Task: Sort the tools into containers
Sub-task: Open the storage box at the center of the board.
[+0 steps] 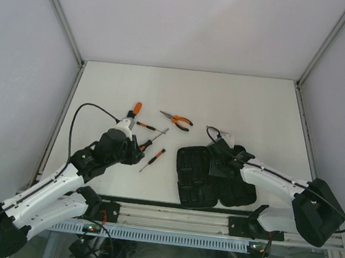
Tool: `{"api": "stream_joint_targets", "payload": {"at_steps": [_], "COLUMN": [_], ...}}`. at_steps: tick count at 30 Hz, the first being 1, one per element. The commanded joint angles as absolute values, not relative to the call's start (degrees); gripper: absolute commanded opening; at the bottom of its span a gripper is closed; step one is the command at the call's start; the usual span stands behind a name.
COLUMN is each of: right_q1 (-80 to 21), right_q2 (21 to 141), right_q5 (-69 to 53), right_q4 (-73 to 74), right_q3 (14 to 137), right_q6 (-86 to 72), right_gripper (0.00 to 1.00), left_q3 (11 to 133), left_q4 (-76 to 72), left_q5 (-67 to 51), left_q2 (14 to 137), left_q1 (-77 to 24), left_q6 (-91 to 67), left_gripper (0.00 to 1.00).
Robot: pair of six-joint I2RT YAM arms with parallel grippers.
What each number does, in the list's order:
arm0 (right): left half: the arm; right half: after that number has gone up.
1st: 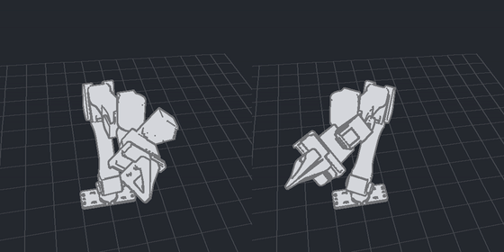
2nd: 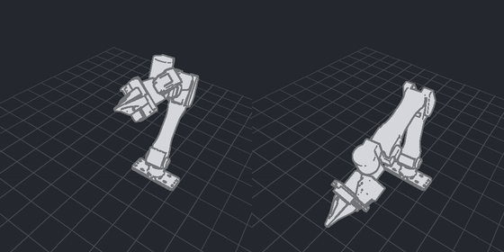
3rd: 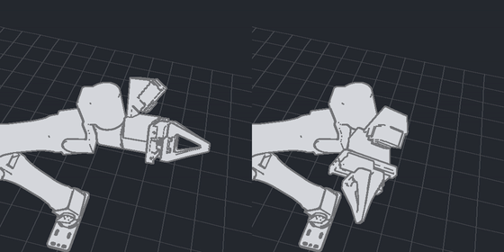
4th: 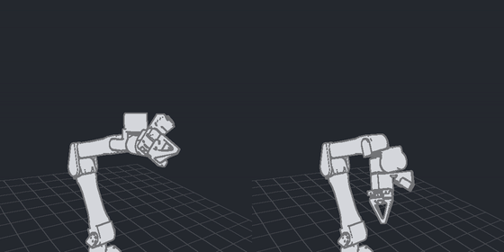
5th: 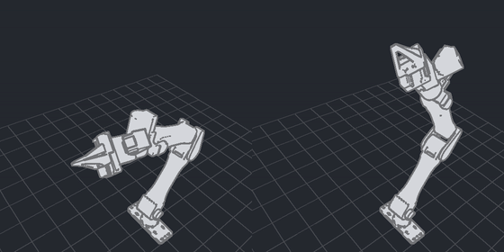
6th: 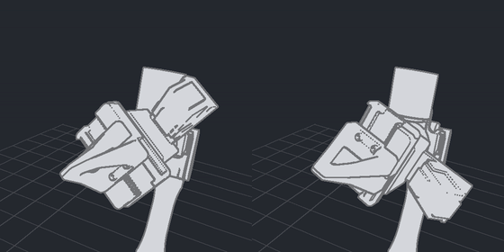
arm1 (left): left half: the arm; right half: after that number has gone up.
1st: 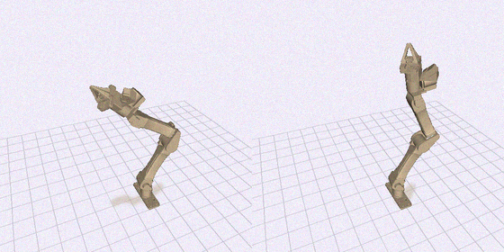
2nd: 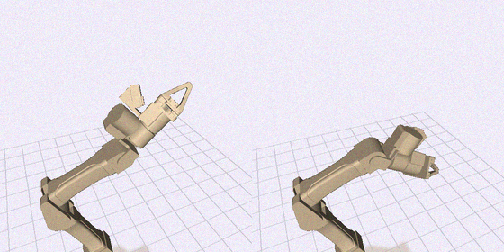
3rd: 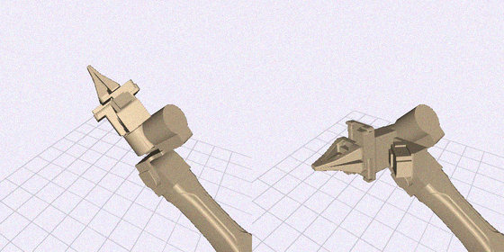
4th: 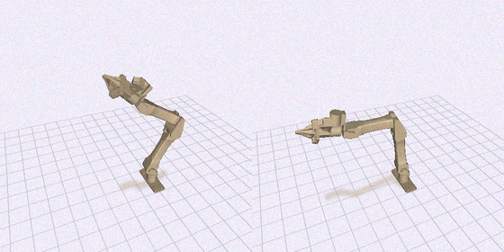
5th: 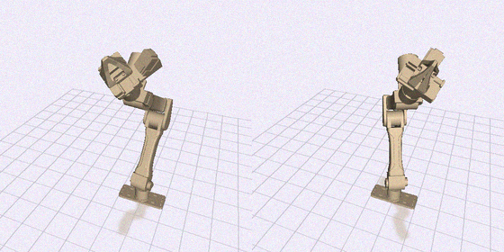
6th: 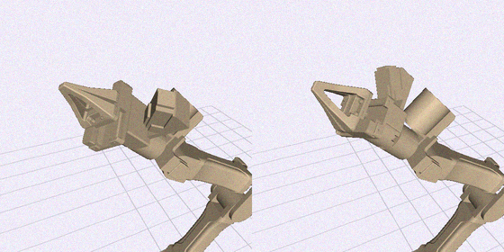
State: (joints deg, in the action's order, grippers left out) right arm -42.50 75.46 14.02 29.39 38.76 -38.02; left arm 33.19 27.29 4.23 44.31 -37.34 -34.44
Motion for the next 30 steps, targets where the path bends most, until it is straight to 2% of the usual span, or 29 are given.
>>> {"api": "stream_joint_targets", "payload": {"at_steps": [1,14,20,26,30], "right_q1": [-43.16,-39.78,-37.77,-35.95,-32.76], "right_q2": [72.21,76.05,78.91,74.53,70.61], "right_q5": [11.72,12.71,12.85,14.76,15.23], "right_q4": [33.53,30.96,31.55,34.71,34.65], "right_q3": [35.07,39.26,45.17,51.43,53.70], "right_q6": [-43.95,-42.54,-39.64,-35.12,-30.07], "right_gripper": [0.25,0.30,0.38,0.55,0.58], "left_q3": [32.43,34.73,36.68,41.55,46.00], "left_q4": [26.39,29.13,29.58,32.22,34.54], "left_q5": [5.58,10.87,10.99,11.69,13.17], "left_q2": [43.19,47.16,48.51,48.43,48.25], "left_q1": [-37.24,-36.74,-36.50,-36.39,-36.30], "left_q6": [-35.06,-33.94,-33.96,-32.24,-30.88], "left_gripper": [0.26,0.33,0.35,0.38,0.41]}}
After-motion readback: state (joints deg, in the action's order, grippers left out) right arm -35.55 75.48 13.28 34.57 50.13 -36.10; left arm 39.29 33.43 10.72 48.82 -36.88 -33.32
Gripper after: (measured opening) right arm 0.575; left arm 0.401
